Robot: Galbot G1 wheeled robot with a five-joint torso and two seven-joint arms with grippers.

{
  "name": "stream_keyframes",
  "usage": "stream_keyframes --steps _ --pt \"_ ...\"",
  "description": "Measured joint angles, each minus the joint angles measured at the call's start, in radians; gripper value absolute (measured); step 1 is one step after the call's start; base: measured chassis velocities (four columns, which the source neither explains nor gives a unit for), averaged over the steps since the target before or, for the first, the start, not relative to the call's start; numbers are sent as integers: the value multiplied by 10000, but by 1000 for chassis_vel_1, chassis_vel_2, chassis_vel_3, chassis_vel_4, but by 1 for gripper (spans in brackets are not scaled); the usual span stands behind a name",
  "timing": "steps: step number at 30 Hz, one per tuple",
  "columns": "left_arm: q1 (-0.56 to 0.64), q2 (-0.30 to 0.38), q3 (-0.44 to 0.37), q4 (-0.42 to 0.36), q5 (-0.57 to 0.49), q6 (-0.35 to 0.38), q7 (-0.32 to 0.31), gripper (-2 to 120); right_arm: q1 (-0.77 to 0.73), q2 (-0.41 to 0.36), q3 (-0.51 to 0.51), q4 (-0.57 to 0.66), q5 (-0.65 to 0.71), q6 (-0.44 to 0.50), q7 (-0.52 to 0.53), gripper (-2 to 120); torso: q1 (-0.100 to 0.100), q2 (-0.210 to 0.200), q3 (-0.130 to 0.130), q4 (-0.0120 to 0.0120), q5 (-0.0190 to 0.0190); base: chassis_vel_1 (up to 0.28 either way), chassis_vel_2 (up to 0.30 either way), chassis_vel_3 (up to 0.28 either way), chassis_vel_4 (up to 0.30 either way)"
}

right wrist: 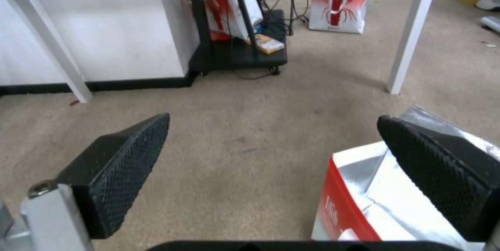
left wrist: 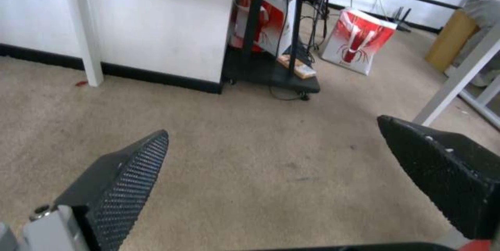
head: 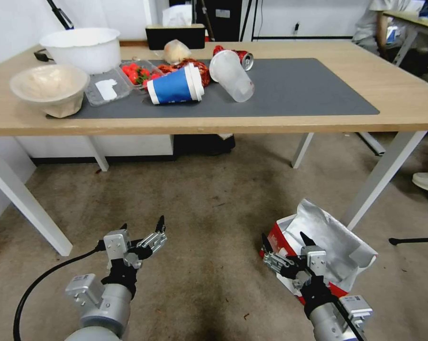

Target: Pick up the food delivery bag from the floor and place it on the table.

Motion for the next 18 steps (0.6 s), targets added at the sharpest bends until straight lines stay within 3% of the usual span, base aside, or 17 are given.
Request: stream_keyframes --steps 18 --pt "-66 5 54 120 19 20 38 100 22 0 10 -43 -26 -5 -30 100 -149 -733 -586 0 0 0 0 0 0"
